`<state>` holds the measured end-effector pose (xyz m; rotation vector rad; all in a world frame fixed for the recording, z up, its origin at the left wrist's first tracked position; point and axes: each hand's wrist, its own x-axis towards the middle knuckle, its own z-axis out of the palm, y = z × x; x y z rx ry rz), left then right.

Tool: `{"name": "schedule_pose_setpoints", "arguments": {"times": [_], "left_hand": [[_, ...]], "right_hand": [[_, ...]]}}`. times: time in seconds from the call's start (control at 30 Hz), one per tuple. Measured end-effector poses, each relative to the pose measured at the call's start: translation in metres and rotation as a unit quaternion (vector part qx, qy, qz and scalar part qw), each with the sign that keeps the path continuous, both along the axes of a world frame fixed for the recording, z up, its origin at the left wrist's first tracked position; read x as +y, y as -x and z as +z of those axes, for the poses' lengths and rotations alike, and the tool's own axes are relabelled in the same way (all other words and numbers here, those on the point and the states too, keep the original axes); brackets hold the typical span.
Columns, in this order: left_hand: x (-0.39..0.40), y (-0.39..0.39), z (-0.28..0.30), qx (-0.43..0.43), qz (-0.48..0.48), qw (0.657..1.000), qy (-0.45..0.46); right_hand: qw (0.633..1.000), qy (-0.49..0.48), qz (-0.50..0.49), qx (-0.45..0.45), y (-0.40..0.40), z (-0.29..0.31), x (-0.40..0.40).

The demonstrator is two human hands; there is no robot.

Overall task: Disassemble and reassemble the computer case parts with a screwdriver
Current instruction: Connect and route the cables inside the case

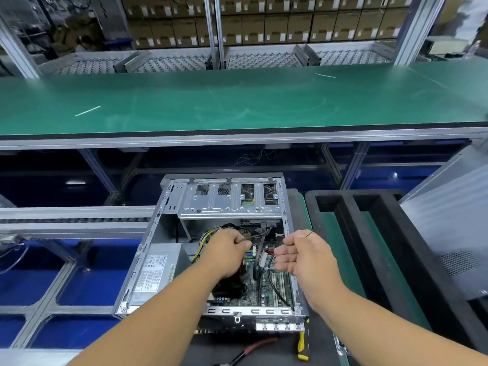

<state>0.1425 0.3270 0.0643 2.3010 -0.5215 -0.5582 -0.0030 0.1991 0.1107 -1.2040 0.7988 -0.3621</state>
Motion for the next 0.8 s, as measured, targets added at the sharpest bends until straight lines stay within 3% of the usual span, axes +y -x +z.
{"name": "schedule_pose_setpoints", "arguments": {"times": [0.1,0.23,0.43,0.5,0.8], "left_hand": [[0.008,-0.014,0.011,0.078,0.008,0.996,0.05],[0.028,-0.039,0.024,0.107,-0.094,0.99,-0.004],[0.027,-0.054,0.018,-0.111,-0.088,0.972,-0.19],[0.015,-0.05,0.014,-0.157,-0.051,0.966,-0.198],[0.001,-0.052,-0.031,-0.121,0.07,0.961,-0.239]], "right_hand": [[0.999,0.018,0.038,0.02,0.003,0.007,0.008],[0.993,0.004,0.107,0.055,-0.002,0.012,0.015],[0.972,-0.066,0.187,0.124,-0.022,0.01,0.028],[0.969,-0.101,0.187,0.128,-0.03,0.005,0.029],[0.973,-0.076,0.18,0.125,-0.051,-0.017,0.028]]}}
